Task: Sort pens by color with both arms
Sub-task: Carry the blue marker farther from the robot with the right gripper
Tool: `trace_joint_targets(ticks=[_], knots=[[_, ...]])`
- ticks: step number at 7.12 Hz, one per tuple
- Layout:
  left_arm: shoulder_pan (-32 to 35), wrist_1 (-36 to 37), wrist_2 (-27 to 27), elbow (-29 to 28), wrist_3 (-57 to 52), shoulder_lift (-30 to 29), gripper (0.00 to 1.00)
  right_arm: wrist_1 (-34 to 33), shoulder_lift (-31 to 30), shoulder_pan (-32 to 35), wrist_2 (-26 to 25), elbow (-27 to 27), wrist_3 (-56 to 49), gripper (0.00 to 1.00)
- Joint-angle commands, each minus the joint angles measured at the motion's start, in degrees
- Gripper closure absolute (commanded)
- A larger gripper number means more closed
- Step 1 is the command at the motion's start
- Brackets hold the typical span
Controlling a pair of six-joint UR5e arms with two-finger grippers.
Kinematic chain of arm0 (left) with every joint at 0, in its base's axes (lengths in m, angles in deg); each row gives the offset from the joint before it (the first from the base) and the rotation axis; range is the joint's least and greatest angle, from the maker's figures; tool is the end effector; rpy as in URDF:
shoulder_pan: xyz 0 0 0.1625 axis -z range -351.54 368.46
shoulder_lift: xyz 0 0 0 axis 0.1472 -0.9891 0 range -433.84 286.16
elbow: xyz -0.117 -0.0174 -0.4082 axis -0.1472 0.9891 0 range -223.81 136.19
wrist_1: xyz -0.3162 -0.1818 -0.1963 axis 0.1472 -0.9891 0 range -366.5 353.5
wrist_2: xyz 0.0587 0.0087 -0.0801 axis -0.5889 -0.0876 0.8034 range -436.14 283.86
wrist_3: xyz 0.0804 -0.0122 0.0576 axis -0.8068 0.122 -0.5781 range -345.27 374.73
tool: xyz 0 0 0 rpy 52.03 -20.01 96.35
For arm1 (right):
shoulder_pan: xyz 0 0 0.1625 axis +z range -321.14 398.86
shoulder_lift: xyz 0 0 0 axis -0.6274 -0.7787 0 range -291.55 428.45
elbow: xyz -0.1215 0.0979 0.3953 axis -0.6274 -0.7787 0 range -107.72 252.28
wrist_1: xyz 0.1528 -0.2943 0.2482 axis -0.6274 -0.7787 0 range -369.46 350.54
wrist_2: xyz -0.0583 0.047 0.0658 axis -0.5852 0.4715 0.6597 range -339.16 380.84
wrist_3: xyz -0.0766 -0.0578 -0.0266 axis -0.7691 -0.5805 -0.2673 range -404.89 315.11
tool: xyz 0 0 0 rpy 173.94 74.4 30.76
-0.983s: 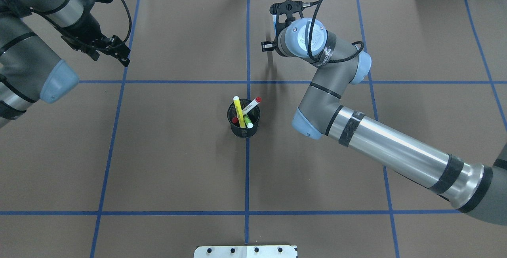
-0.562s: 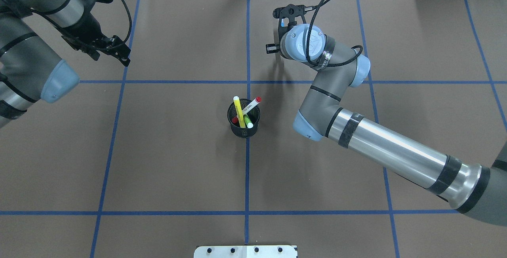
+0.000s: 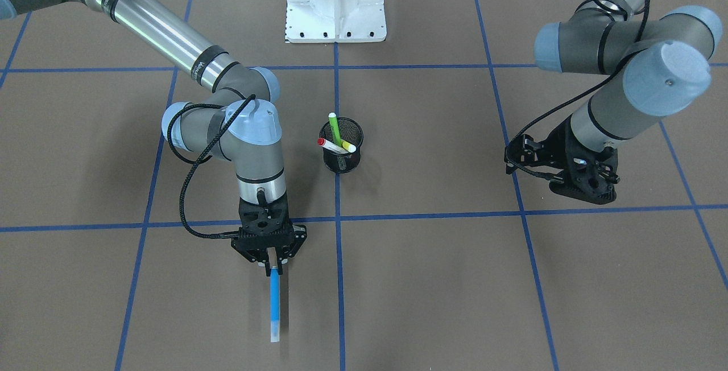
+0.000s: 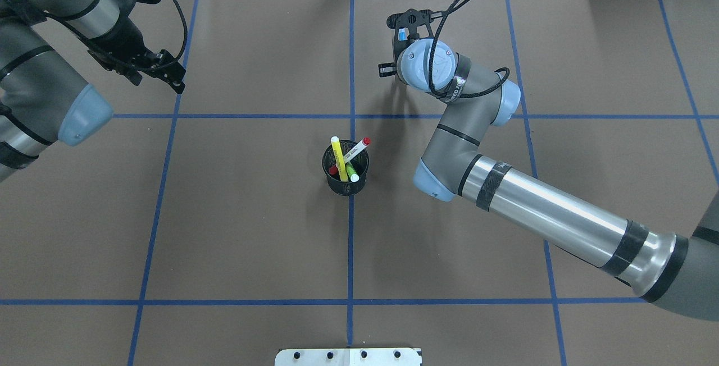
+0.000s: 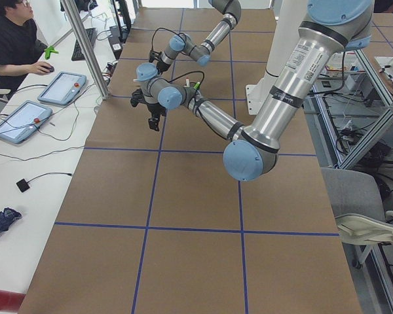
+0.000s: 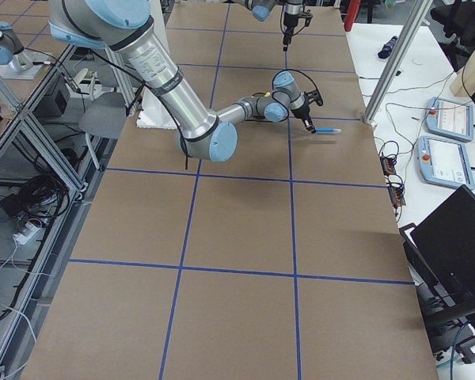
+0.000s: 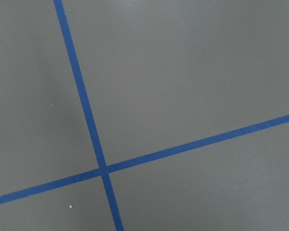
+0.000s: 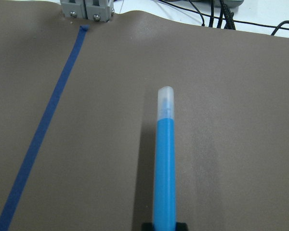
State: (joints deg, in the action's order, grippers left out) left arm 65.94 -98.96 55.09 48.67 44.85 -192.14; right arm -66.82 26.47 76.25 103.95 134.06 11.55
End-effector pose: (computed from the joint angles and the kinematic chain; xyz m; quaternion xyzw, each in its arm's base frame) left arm 0.2994 -0.5953 0.3441 0.0532 0.4274 0.1195 0.8946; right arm -0.5665 -0.6158 0.2953 0.2998 -0.3278 0.0565 0.8941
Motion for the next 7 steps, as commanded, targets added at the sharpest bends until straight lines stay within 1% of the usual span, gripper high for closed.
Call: trace_joint_targets(ticks=[1,2,3,4,5,7], knots=[[0.0,-0.2,0.0,0.0,0.0,0.0,0.00,0.1,0.8,-0.6,-1.7,-1.5,0.0,1.00],[0.0,-0.2,0.0,-0.1,-0.1,0.0,0.00,0.0,0.8,-0.6,-2.2,-1.7,0.0,1.00],[0.0,-0.2,0.0,-0.1,-0.1,0.0,0.00,0.0,0.8,-0.6,-2.6,-1.7,-0.1,0.95],[0.0,-0.2,0.0,-0.1,-0.2,0.0,0.00,0.1,0.9,-0.6,-2.6,-1.7,-0.1,0.18],[0.0,-0.2,0.0,-0.1,-0.1,-0.1,0.00,0.1,1.6,-0.6,-2.9,-1.7,0.0,0.01],[0.0,-0.3,0.0,-0.1,0.3,-0.4,0.00,0.1,2.5,-0.4,-2.4,-1.4,0.1,0.01]])
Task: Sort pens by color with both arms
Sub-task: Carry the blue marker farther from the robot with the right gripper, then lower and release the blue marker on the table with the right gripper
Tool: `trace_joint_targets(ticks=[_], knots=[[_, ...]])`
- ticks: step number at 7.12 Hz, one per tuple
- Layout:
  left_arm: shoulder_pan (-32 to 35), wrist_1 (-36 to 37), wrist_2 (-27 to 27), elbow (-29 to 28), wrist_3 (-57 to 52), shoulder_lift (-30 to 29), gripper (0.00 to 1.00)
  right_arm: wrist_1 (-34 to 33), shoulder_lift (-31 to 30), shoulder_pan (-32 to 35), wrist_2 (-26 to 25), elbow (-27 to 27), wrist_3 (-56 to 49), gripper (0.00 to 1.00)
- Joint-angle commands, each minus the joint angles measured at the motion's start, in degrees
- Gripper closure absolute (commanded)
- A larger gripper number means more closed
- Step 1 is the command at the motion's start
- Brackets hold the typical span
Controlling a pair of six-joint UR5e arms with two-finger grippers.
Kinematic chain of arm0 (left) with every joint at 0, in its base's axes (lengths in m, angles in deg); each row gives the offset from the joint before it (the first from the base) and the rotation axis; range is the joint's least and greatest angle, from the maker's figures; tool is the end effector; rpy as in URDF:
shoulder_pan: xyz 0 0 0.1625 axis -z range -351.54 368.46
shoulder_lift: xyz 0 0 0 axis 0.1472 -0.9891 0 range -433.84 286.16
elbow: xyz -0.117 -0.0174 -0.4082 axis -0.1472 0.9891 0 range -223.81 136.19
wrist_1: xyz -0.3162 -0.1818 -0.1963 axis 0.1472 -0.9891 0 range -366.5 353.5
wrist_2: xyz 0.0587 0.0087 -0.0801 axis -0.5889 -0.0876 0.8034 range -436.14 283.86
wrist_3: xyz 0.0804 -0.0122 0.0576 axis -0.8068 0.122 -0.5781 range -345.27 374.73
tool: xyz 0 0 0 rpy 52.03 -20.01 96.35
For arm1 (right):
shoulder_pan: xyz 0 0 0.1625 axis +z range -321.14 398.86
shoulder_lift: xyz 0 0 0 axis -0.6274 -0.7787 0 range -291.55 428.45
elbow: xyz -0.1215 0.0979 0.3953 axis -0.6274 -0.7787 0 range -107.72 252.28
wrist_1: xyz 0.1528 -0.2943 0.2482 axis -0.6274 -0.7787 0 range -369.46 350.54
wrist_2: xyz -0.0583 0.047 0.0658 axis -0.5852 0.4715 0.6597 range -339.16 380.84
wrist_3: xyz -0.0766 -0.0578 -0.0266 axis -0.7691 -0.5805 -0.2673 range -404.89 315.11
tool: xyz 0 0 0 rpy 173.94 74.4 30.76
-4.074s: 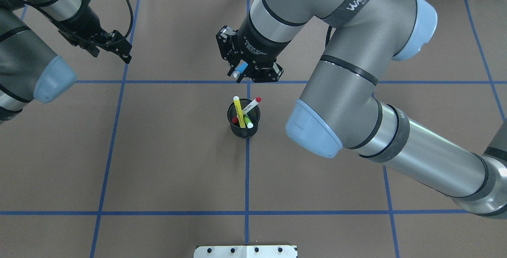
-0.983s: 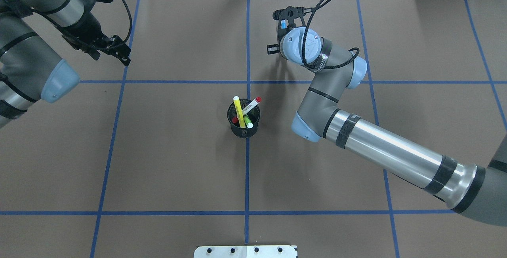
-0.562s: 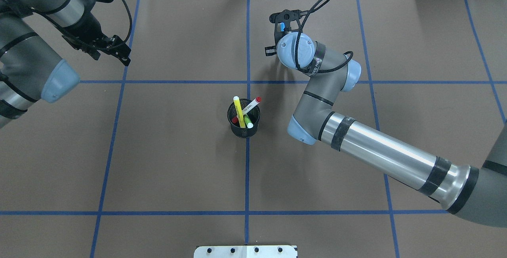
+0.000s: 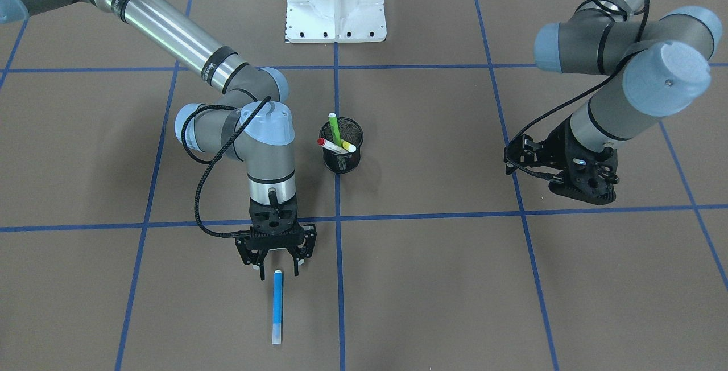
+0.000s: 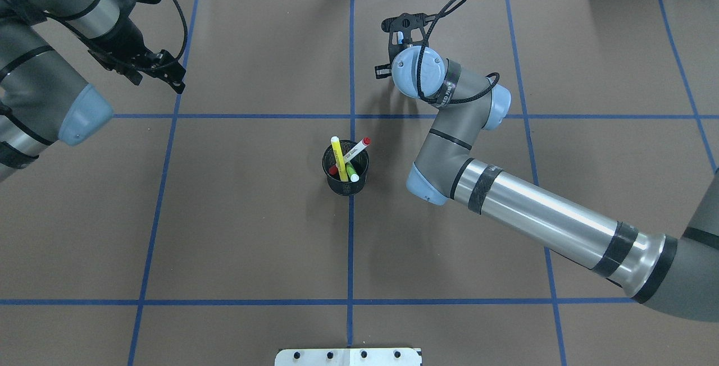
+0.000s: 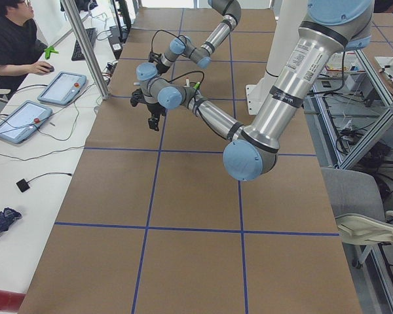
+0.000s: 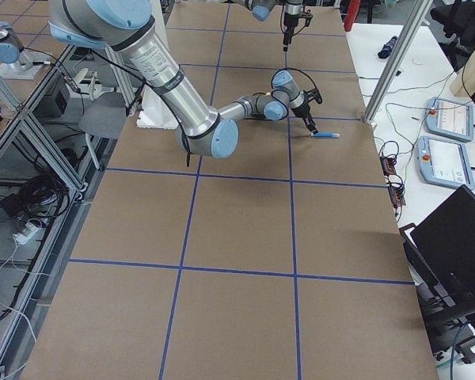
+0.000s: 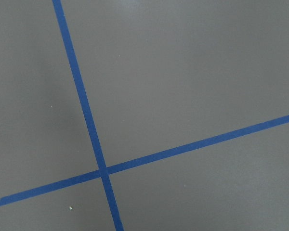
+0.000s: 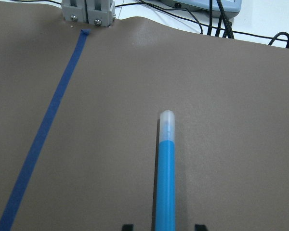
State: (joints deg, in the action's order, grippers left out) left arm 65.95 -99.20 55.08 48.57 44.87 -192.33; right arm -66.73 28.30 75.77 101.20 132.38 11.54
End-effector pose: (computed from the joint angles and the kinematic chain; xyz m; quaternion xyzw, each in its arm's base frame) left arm 0.2998 -0.5962 0.3422 0.0556 0.4284 0.1202 0.8938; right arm -0.5752 -0.6196 0.2831 0.3165 -0.3176 0.0633 0.8916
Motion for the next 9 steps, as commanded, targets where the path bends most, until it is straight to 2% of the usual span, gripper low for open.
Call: trace_joint_targets(ticks=[1,3,4,6,8,9], knots=[[0.0,0.0,0.0,0.0,0.5,-0.4,0.00,0.0,1.3,0.5,1.4,1.2,0.3,0.01],[0.0,0.1,0.3,0.3,0.8,-1.8,0.00,-0.6,0.9,7.3,16.4,4.8,-1.0,0.01],[-0.1,0.7,0.4,0.5,1.6,-3.3,0.00,-1.2,0.6,10.2,21.8,5.6,-1.2,0.01],[-0.7,0.8,0.7,2.1,2.8,-6.5,0.00,-8.2,0.6,17.3,35.6,7.7,-2.6,0.00],[-5.0,2.2,0.1,1.5,2.6,-14.1,0.00,-12.8,-0.1,23.5,48.2,8.0,-3.1,0.01],[-7.4,5.6,-0.2,0.5,2.2,-18.4,0.00,-13.3,-2.1,25.3,50.8,9.3,-3.6,0.00]])
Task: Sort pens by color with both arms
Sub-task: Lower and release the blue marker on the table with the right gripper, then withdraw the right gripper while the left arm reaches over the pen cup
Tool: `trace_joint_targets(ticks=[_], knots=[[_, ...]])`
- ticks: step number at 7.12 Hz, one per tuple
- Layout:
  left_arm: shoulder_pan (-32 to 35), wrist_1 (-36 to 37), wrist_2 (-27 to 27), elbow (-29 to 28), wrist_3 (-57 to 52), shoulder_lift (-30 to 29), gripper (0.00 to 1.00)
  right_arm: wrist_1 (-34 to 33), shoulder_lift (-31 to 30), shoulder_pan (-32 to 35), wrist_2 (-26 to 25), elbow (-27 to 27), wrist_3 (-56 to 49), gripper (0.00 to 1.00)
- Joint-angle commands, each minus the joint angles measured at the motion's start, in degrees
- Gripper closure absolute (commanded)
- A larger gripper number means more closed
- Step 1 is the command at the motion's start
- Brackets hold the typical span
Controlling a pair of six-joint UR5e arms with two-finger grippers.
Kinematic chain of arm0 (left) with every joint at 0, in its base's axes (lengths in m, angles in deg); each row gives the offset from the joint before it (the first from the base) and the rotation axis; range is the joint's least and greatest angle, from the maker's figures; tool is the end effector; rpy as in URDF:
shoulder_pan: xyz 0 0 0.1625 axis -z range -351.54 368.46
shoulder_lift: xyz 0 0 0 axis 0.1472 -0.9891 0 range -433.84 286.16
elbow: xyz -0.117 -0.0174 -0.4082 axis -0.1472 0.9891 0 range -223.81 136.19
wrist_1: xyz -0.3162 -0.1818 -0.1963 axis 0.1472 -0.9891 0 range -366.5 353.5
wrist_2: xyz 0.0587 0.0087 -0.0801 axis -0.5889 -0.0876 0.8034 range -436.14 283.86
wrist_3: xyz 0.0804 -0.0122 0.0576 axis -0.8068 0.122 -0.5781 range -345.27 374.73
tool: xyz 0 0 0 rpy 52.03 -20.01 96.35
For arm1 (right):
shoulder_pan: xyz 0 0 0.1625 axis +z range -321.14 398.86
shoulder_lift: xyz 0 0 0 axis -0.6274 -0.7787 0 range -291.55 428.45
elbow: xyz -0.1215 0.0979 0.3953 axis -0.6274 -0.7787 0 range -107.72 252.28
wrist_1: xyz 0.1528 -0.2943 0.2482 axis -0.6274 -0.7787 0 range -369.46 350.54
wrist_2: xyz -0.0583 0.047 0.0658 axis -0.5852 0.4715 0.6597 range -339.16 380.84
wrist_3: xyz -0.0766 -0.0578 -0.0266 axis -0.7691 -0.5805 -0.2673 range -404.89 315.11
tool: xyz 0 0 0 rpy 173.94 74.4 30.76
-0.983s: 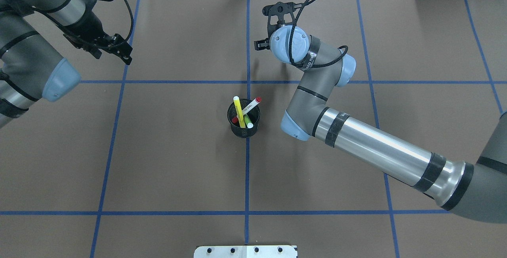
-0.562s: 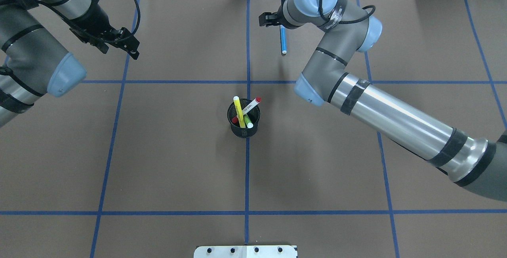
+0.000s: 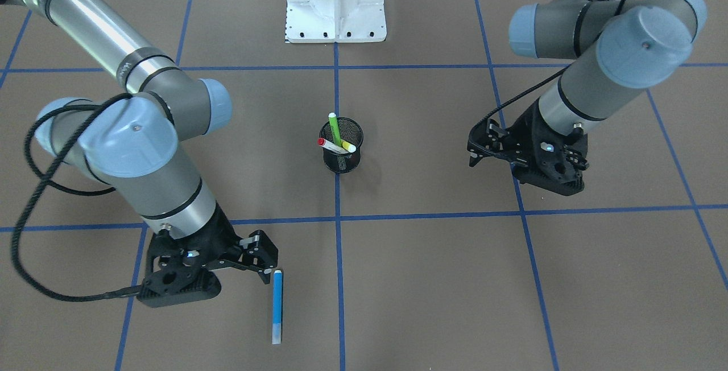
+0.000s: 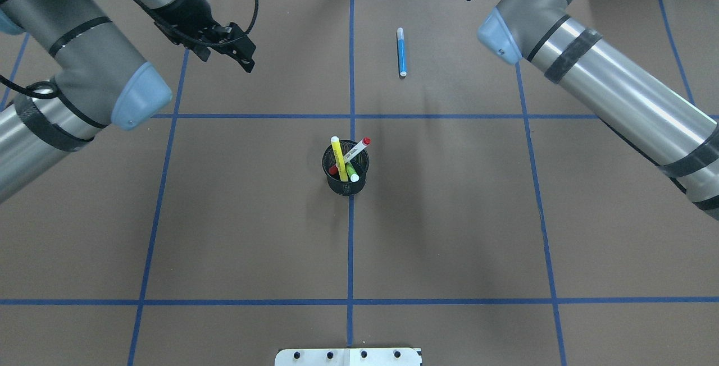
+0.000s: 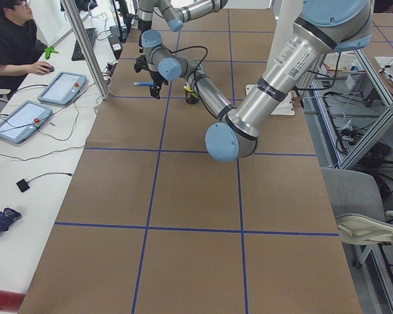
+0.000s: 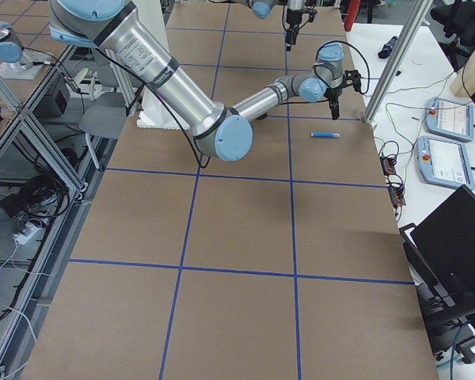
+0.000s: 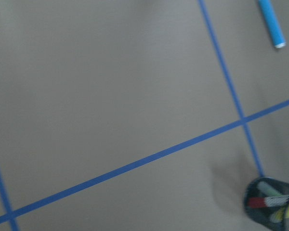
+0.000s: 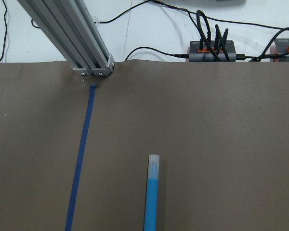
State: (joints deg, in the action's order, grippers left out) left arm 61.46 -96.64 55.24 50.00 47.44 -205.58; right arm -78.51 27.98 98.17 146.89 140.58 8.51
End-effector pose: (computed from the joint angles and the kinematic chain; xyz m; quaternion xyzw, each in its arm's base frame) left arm 0.3559 -0.5842 0.1806 0.1118 0.4747 0.1694 0.8564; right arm -0.3422 -0.7230 0.2334 0.1028 -0.4722 0.0453 0.8743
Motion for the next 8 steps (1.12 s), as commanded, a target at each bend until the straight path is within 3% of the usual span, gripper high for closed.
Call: trace_joint_targets(ticks=[1,2,4,6,8], knots=[[-3.7,6.0,-2.2,-3.3,-2.3,-9.6,0.00,-1.5,-4.2,3.7,6.5,2.4,-1.7,0.00],[-4.7,8.0,-3.7,-6.4,-3.6,-13.3,0.00,-2.6,-5.0,4.2,9.1,2.9,-1.8,0.01],[-6.7,11.5,-4.6,-12.2,-3.7,-19.4,0.00,-12.1,-5.8,4.1,11.1,7.4,-1.9,0.01],[-11.7,14.5,-8.7,-23.0,-3.7,-28.5,0.01,-19.6,-6.2,4.0,11.3,9.6,-1.8,0.01],[-14.9,15.5,-12.1,-27.4,-6.5,-31.1,0.01,-20.1,-8.4,4.2,9.7,9.8,-2.5,0.00]])
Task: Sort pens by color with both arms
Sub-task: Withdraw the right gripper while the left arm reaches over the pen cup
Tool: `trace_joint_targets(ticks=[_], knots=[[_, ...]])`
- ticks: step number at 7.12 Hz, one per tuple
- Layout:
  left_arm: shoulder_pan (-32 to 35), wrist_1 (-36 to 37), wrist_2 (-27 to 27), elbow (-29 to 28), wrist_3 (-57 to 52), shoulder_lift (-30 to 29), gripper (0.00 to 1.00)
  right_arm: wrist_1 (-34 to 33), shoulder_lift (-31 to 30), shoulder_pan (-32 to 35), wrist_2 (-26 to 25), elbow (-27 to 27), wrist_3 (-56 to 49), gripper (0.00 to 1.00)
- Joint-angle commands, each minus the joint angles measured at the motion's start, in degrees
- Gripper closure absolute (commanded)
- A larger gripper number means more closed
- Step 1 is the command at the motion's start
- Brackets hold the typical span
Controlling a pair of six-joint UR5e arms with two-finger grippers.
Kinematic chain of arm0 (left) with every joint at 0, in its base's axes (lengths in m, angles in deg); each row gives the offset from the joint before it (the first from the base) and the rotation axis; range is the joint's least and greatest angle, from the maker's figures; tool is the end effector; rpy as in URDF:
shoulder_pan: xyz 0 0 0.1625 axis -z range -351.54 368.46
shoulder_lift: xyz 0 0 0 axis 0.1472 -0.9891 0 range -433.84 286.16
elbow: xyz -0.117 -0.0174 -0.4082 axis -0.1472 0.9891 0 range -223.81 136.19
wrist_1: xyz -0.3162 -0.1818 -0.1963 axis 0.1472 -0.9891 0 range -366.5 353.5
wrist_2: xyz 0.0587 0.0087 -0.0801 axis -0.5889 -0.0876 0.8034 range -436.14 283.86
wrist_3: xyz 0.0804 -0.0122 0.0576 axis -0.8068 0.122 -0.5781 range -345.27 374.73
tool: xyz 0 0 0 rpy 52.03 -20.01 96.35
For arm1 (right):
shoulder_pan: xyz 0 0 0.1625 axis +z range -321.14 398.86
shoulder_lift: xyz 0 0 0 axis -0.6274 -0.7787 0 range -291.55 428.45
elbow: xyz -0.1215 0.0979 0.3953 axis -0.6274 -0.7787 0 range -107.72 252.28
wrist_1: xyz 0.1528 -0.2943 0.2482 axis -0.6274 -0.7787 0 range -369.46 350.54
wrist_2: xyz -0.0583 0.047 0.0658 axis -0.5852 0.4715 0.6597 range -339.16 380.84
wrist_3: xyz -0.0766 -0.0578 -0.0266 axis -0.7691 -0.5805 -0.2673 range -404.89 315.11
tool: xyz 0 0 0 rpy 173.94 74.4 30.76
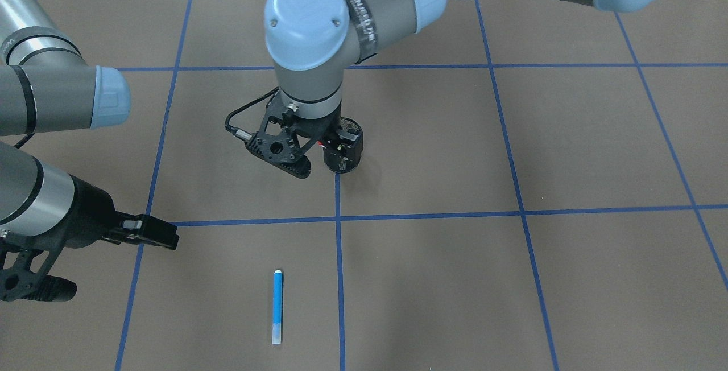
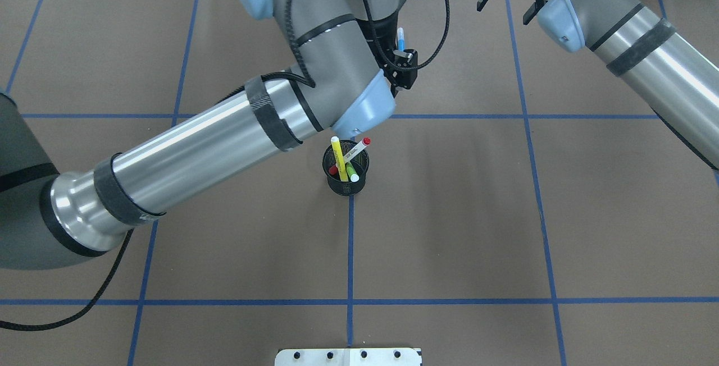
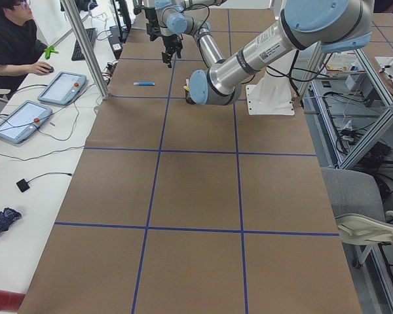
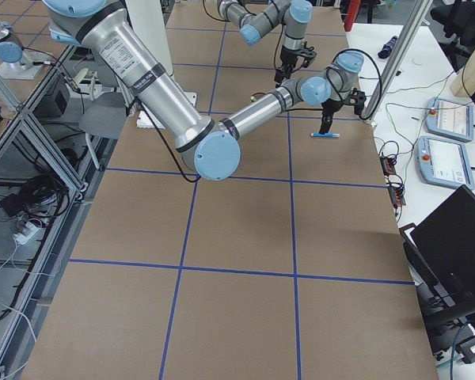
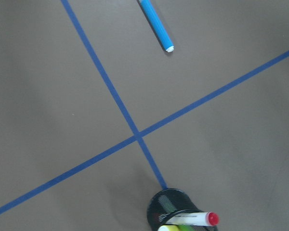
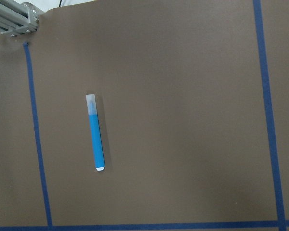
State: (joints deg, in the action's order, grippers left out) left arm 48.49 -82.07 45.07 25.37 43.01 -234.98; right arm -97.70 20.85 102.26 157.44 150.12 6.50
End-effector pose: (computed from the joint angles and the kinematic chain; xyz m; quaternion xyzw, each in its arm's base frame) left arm 0.5473 -0.5663 0.0087 0.0686 0.3858 0.2538 0.8843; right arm -0.2796 -0.6945 0.2841 -0.0426 -0.4548 0.0831 0.8857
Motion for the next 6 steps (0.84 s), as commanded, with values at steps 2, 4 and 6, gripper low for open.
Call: trace_joint_targets(ticks=[2,4,6], knots=[[-4.7,5.2,-6.3,-3.0,-4.6,-1.5,0.01,-3.9,-2.8,-0.2,-1.4,0.7,-2.8,0.00],[-6.6,6.3,-9.4,-4.2,-4.7,-1.8,0.03,-11.5,-2.9,-1.7,-4.7,3.5,-6.5,0.00],[-7.6,6.7,-10.7,-9.3,-5.9,-4.6,0.05,-12.4,-2.9,-1.9,-4.8,4.0,-7.1,0.00]])
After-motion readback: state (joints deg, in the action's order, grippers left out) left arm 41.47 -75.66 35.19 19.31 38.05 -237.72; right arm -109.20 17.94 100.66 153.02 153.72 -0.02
